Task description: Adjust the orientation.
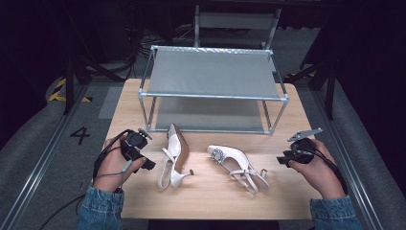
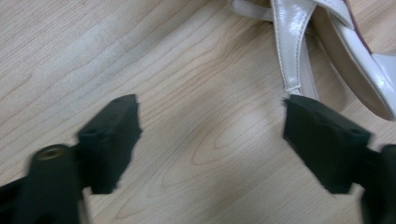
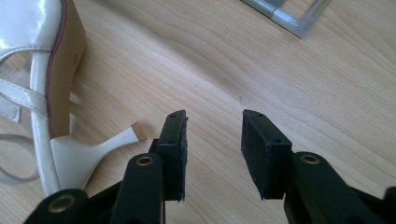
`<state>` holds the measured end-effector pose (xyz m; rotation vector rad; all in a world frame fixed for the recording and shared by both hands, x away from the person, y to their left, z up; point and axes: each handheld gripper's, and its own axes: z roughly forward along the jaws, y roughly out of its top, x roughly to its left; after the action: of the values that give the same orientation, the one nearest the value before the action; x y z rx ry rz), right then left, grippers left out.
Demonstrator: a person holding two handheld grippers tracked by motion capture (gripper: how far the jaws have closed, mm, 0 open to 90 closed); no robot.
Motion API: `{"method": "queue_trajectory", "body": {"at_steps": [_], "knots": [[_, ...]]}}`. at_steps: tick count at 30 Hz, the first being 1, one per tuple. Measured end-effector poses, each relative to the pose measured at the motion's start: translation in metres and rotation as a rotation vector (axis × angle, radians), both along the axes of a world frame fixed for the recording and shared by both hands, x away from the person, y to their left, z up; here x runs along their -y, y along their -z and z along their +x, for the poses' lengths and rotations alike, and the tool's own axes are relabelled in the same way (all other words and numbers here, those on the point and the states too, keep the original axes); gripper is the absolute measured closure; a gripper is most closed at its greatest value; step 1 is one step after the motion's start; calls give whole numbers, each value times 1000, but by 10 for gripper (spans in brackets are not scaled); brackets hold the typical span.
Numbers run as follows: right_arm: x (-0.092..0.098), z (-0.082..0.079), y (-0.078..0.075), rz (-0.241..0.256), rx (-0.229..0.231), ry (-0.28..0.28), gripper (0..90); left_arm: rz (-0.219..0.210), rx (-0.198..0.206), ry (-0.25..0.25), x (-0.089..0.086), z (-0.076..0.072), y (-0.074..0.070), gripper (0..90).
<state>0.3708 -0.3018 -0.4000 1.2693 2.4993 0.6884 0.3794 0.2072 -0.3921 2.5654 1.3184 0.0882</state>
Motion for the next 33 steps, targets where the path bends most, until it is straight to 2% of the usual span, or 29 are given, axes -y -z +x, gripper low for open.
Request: {"method": "queue_trajectory", "body": {"at_steps": [2, 6, 7, 10, 14, 16, 18, 21, 23, 29, 31, 32, 33], "knots": [[-1, 1, -1, 21, 9, -6, 599, 12, 17, 3, 1, 1, 1, 215], [-6, 1, -4, 38, 22, -17, 596, -15, 6, -3, 0, 0, 3, 214], [-7, 2, -4, 38, 29, -27, 590, -9, 8, 9, 0, 0, 2, 232], [-12, 0, -2, 45, 28, -52, 559, -33, 0, 10, 2, -3, 2, 256], [-16, -3, -1, 55, 19, -70, 554, -54, 43, 16, 7, -6, -3, 249], [-16, -4, -1, 56, 19, -67, 553, -94, 65, 29, 10, -7, -6, 243], [-16, -5, -1, 56, 17, -63, 552, -125, 67, 36, 13, -8, -7, 253], [-15, -4, 0, 48, 24, -73, 548, -148, 53, 46, 18, -8, -4, 254], [-16, -5, -1, 64, 23, -82, 546, -148, 45, 49, 22, -6, -1, 255], [-17, -7, 0, 60, 23, -86, 542, -150, 58, 52, 29, -2, 6, 281], [-17, -7, 1, 58, 22, -83, 541, -128, 65, 58, 29, -1, 8, 311], [-17, -8, 1, 55, 16, -78, 540, -85, 61, 70, 29, 0, 12, 362], [-17, -8, 1, 53, 19, -81, 540, -83, 54, 72, 29, 1, 14, 362]]}}
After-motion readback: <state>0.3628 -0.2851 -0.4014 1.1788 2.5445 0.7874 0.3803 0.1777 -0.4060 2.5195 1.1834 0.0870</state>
